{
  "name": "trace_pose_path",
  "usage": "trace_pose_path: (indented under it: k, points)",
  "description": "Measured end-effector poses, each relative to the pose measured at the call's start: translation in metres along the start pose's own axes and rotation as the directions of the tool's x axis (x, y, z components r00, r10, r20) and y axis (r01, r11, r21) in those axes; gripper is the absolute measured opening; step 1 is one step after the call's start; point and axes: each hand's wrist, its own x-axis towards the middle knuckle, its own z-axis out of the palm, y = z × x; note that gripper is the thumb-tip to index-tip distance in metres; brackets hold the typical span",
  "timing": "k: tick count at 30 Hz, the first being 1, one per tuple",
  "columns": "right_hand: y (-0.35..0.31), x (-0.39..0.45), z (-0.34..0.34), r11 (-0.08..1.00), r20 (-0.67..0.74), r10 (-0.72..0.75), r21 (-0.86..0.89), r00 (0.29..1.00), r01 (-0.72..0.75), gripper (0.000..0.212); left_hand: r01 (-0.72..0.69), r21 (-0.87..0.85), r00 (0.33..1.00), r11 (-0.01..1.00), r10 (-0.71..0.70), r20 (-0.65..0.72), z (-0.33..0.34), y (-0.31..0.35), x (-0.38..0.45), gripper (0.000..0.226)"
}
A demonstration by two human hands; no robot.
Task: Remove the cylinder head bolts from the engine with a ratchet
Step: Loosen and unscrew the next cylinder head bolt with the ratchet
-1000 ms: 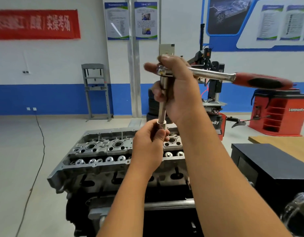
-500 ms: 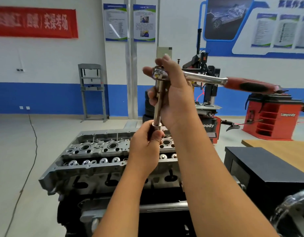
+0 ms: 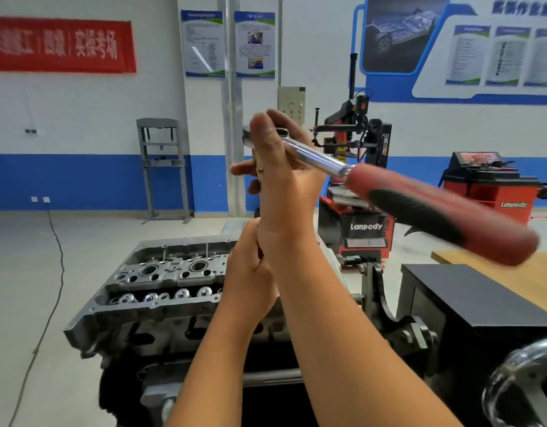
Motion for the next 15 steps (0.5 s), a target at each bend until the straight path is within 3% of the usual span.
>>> trace_pose_path:
  k: [3,5,8,12,15]
  points:
    - [-0.004,0.016,0.018,0.994,0.086,0.078,0.068,0.993,-0.084,0.057,0.044,-0.028,0.999,0.999,-0.045,-0.013,0.001,-0.001,0.000,0.039]
    - [-0.006,0.023,0.000,0.972,0.124,0.168,0.148,0.978,-0.185,0.069,0.044,-0.044,0.999,0.998,-0.046,-0.026,0.004,-0.001,0.001,0.039]
    - [-0.007,0.027,-0.014,0.952,0.130,0.191,0.219,0.973,-0.216,0.053,0.034,-0.044,0.999,0.998,-0.035,-0.032,0.008,0.000,0.001,0.029]
    - [-0.003,0.022,-0.013,0.949,0.061,0.139,0.276,0.988,-0.151,0.021,0.027,0.032,0.987,0.999,-0.022,-0.161,0.014,0.000,0.001,0.031]
    - [-0.004,0.019,-0.008,0.967,-0.026,0.088,0.243,0.996,-0.079,0.016,0.003,0.079,0.975,0.997,0.014,-0.220,0.020,0.002,-0.001,0.027]
